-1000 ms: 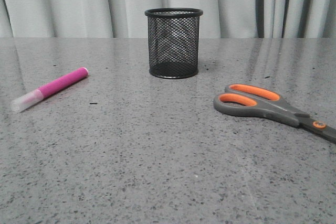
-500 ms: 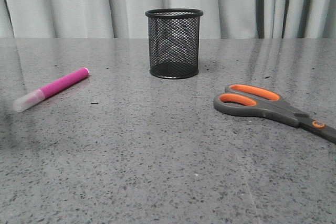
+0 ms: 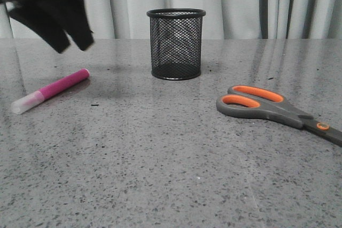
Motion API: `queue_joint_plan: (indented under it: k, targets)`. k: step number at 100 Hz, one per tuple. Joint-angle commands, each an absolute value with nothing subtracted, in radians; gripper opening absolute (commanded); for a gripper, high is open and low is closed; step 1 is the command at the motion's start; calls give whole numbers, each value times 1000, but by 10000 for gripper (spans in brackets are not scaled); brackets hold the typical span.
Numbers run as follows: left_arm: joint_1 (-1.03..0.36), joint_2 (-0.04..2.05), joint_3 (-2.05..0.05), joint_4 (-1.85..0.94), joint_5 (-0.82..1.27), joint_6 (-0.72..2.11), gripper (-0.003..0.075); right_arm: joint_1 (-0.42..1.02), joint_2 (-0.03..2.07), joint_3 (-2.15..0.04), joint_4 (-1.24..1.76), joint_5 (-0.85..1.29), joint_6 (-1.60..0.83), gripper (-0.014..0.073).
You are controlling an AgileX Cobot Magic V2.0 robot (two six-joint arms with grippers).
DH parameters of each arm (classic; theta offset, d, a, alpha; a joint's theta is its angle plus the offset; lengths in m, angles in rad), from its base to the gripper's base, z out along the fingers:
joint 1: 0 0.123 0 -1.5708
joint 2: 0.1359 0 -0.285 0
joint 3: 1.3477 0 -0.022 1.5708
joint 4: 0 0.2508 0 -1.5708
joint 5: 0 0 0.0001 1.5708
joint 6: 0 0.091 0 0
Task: Put pen and scissors into bin
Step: 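Lower the left gripper over the pink marker pen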
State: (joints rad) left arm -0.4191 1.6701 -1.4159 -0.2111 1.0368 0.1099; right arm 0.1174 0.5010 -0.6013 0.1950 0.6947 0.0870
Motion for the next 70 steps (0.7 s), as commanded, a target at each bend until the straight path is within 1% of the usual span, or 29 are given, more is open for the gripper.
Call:
queue_joint_plan:
  k: [1,9,24,55,70]
  targets:
    - [-462,1660,-1477,-126,1028,56,284,114,513,-638,201,659,78,488]
    - [-481,1658,-1477,-66,1019,41,284,114,513,-638,201,673,78,488]
    - [-478,1643,-1477,-63,1038,39,284,114,513,-638,201,654,78,488]
    - [-371,1630,-1442,-108,1057,39,285,114,513,-638,201,649,78,488]
    - [-365,1630,-1408,-168,1025,60,285,114,513,-638,201,649,78,488]
